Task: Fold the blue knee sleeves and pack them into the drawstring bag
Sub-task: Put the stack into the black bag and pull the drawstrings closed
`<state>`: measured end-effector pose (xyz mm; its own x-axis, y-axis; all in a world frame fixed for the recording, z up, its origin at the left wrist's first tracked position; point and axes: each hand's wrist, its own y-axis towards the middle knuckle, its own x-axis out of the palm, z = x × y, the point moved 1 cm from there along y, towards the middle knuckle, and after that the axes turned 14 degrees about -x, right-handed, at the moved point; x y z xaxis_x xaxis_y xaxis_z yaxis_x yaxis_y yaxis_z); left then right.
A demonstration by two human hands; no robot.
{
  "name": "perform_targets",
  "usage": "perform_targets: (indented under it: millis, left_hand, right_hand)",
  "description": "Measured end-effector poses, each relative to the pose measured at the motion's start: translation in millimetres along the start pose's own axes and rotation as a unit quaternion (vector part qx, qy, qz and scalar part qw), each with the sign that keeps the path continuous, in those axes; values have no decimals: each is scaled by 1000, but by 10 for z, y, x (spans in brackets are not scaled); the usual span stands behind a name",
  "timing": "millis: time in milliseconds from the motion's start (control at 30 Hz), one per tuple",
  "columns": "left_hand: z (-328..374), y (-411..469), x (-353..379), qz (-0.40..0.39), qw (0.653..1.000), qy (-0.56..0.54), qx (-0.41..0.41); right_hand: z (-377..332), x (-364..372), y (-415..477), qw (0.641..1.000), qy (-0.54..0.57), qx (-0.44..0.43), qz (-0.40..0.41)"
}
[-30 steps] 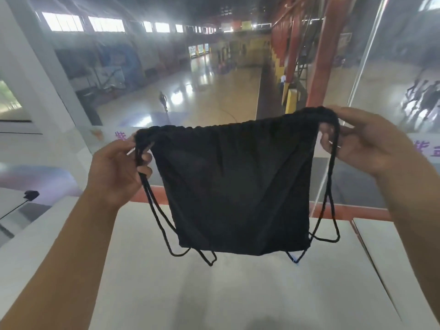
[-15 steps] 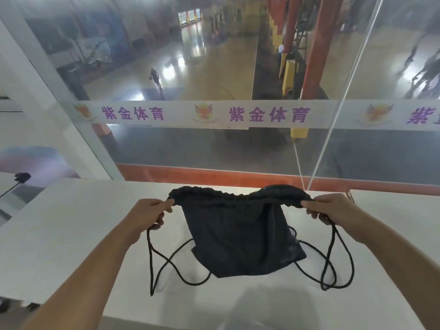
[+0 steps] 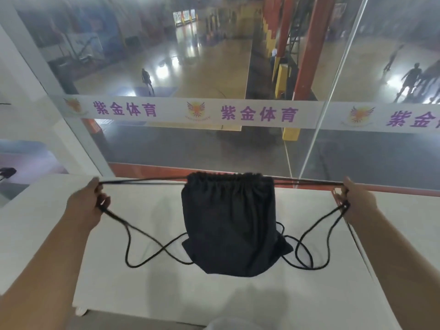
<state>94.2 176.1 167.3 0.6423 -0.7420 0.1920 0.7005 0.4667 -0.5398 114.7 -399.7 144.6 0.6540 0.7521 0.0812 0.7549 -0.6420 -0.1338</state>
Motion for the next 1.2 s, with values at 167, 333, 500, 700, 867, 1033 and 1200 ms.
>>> perform_targets:
  millis: [167,333,500,700,867,1033,1200]
  left_hand:
    - [-671,35,-386,48,983,174,-45]
    - [-1036,-142,-125,-21,825,558,90]
    - [-1077,-497,561,-117,819,524,204]
    - [-998,-627,772,-60,829,493,257]
    - [-840,-613,587,-92,806,522,264]
    - [-686,-657,496,-160,795,540,226]
    - [-548,-829,550,-156,780,544,267]
  right_hand:
    - [626,-132,-324,973,-207,22,-100]
    - [587,138,-732,899,-305,-88,-303]
    - [377,611,-1115,797,-409,-316,-314]
    - [236,808,-1182,724,-483,-419,-258]
    - [167,802,-1208,647,-525,-460,-307]
    - [126,813,-1237,616,-507,-507,-328]
    - [-128,804,-1188,575,-528,-518,-350]
